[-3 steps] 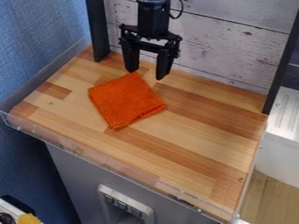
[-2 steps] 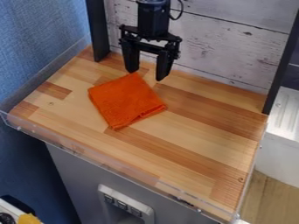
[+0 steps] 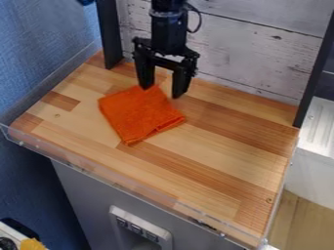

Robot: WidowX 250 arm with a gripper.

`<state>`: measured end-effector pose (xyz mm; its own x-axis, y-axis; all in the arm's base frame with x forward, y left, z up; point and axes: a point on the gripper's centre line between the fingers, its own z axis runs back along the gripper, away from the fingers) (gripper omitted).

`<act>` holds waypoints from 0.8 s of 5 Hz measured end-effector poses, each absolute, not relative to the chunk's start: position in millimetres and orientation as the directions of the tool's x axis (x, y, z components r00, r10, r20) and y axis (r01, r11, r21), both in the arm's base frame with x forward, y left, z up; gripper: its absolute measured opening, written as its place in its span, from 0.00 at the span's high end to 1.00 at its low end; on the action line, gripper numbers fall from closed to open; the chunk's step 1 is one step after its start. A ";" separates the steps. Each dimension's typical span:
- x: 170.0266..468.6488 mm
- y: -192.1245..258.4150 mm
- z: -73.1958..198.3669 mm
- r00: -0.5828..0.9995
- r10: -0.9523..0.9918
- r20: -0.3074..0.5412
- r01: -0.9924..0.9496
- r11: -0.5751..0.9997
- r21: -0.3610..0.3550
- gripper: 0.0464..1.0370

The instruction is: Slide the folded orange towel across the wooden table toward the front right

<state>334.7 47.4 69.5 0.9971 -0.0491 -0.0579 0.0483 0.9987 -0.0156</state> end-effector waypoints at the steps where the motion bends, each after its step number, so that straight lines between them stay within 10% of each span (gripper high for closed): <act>1: 329.4 54.0 68.2 0.998 -0.056 0.003 0.056 0.998 -0.006 0.04; 3: 332.4 68.7 69.9 0.993 -0.081 0.083 0.080 0.997 0.020 0.09; 4: 332.7 71.4 67.7 0.991 -0.098 0.096 0.096 0.995 0.027 0.37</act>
<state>332.7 71.4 67.7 0.9905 -0.0980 0.0960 0.0959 0.9950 0.0268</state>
